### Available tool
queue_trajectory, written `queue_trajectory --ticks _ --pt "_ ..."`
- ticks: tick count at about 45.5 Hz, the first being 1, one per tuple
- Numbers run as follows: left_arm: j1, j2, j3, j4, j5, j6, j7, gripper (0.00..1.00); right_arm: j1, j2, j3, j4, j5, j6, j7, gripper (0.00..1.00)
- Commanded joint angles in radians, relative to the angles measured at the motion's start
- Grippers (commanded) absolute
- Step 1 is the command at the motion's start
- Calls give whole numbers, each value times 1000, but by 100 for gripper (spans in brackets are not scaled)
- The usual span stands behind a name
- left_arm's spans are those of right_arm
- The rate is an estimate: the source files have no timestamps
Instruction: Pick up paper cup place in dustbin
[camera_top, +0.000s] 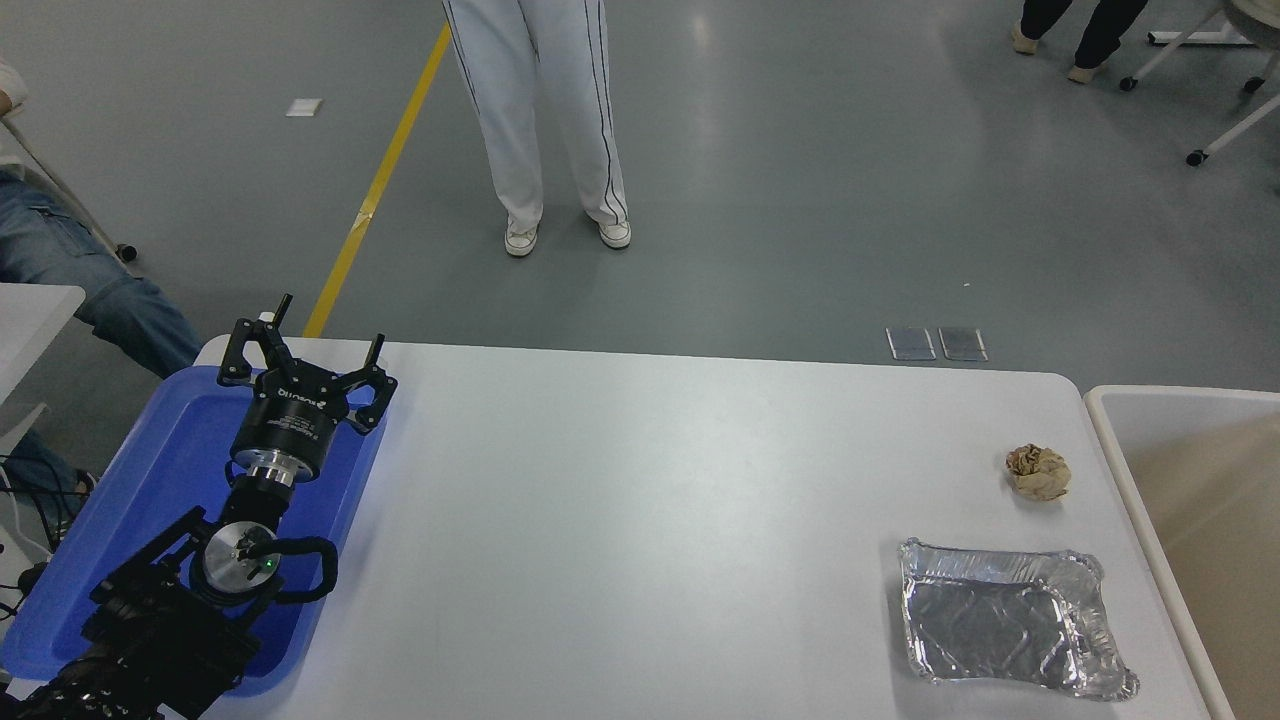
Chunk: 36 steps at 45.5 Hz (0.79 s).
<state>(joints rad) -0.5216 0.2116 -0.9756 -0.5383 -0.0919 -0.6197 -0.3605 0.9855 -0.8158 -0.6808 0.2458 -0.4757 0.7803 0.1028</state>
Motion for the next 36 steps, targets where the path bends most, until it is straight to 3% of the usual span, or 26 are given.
queue_trajectory --ticks 1,17,36 --pt "0 0 0 0 0 0 0 100 -103 44 9 -74 75 -65 0 0" --pt "0 0 0 0 0 0 0 100 -274 110 184 -75 117 -482 0 0" --pt "0 0 0 1 1 2 0 100 -390 185 259 -79 118 -746 0 0"
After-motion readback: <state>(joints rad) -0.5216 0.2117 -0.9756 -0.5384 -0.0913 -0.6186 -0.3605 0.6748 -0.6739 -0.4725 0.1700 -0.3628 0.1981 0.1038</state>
